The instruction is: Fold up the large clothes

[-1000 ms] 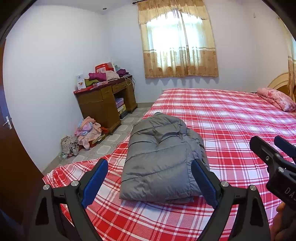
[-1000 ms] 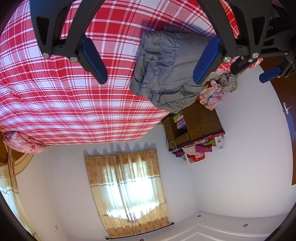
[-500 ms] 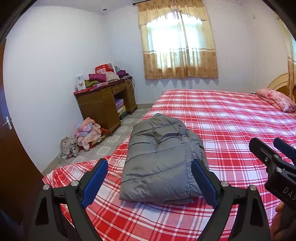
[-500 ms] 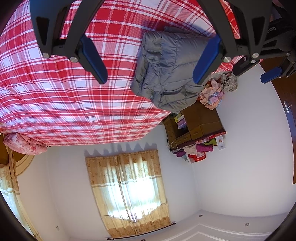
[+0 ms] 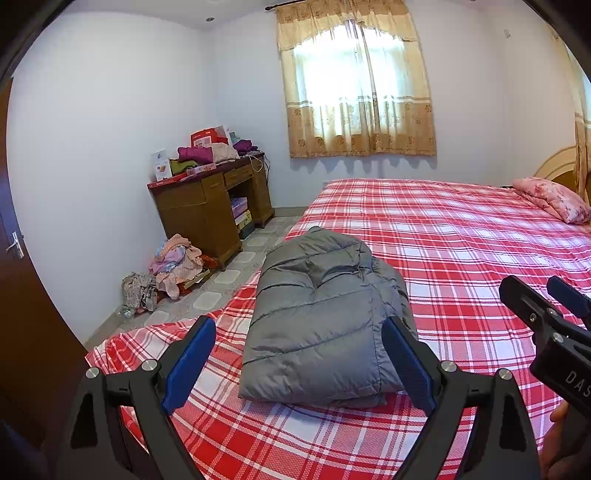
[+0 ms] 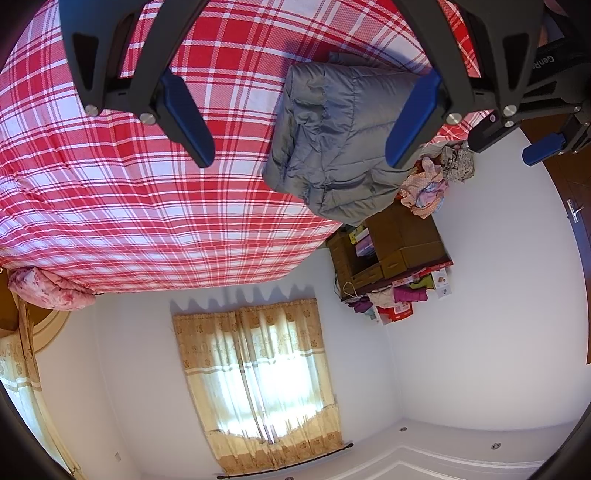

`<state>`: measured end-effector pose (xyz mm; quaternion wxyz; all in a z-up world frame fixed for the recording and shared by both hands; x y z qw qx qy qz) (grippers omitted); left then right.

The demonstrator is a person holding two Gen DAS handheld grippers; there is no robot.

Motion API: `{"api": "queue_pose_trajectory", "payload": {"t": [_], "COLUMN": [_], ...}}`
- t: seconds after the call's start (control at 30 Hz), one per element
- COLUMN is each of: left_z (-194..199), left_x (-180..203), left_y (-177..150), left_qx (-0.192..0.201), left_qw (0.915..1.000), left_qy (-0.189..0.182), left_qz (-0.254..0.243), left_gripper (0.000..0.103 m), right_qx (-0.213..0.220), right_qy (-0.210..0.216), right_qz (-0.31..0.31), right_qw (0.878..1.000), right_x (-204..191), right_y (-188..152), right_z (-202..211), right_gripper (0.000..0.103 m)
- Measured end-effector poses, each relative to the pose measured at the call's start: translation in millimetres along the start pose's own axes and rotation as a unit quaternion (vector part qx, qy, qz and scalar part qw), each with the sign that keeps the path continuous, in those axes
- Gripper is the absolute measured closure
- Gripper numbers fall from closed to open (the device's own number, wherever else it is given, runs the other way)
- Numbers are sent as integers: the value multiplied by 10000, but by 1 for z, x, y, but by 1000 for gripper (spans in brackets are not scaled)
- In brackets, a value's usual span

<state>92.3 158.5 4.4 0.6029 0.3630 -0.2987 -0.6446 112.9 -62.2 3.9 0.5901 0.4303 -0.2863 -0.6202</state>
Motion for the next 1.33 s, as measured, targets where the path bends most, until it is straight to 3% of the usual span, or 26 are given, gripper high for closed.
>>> {"api": "queue_pose_trajectory", "payload": {"t": [0.6, 1.0, 1.2, 1.33], "left_z": [-8, -15, -25, -39], "left_x": [-1, -11, -18, -24], "left_y": [0, 1, 1, 0], "left_qx": [-24, 206, 77, -149], "left_qw": [9999, 9978, 9991, 9990], "left_qy": [-36, 605, 132, 156], "left_qz": [109, 201, 390, 380], "left_gripper": [11, 11, 11, 11], "right_qx": [24, 41, 12, -72], "right_qy": [-36, -128, -173, -178], "right_qz": [-60, -25, -47, -73], "right_qw": [10000, 9999, 9998, 9998], "right_x": [1, 3, 6, 10], "right_y": [-2, -2, -4, -5], "right_z": [0, -2, -5, -11], "right_gripper": [8, 8, 6, 6]}}
Point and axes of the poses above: each gripper's, at about its wrist camera, not at the fingertips, and z roughly against the way its jaws point, x to its right, y to its top, the point moved 3 cm from there along -z, roughly the way its jaws point, and after that the axes turned 7 degrees about -x, right-handed, at the moved point
